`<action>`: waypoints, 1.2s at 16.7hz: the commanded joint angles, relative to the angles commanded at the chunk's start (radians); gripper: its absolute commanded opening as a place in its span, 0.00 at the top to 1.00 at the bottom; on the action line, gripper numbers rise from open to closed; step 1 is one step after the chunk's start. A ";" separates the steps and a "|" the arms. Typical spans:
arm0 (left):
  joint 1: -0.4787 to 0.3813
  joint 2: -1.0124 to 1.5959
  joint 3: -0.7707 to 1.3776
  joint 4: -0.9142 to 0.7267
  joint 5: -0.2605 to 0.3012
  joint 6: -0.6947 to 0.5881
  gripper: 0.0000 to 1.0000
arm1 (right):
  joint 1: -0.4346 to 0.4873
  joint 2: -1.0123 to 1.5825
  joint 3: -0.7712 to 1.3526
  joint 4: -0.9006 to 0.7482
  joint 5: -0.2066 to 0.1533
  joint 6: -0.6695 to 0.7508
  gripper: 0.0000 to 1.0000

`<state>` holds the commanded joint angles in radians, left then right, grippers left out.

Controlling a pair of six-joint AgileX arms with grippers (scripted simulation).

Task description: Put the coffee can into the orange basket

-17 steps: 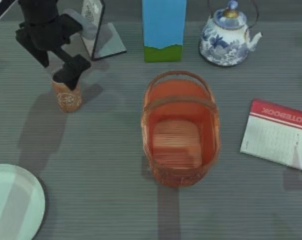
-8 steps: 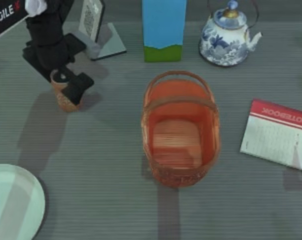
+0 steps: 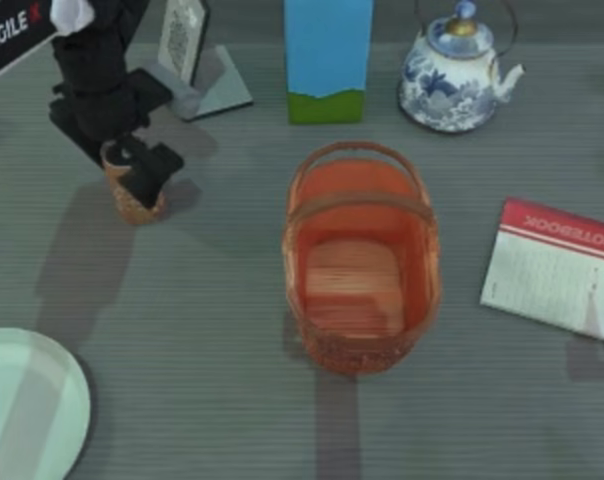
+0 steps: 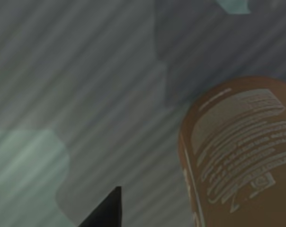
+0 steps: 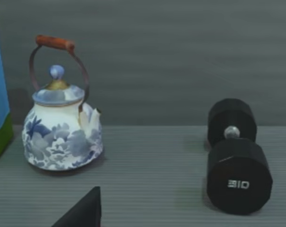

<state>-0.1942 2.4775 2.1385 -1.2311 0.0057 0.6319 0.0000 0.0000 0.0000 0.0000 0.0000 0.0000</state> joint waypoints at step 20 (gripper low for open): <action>-0.002 -0.002 -0.006 0.010 0.007 -0.002 1.00 | 0.000 0.000 0.000 0.000 0.000 0.000 0.00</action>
<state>-0.1963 2.4751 2.1330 -1.2212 0.0124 0.6302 0.0000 0.0000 0.0000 0.0000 0.0000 0.0000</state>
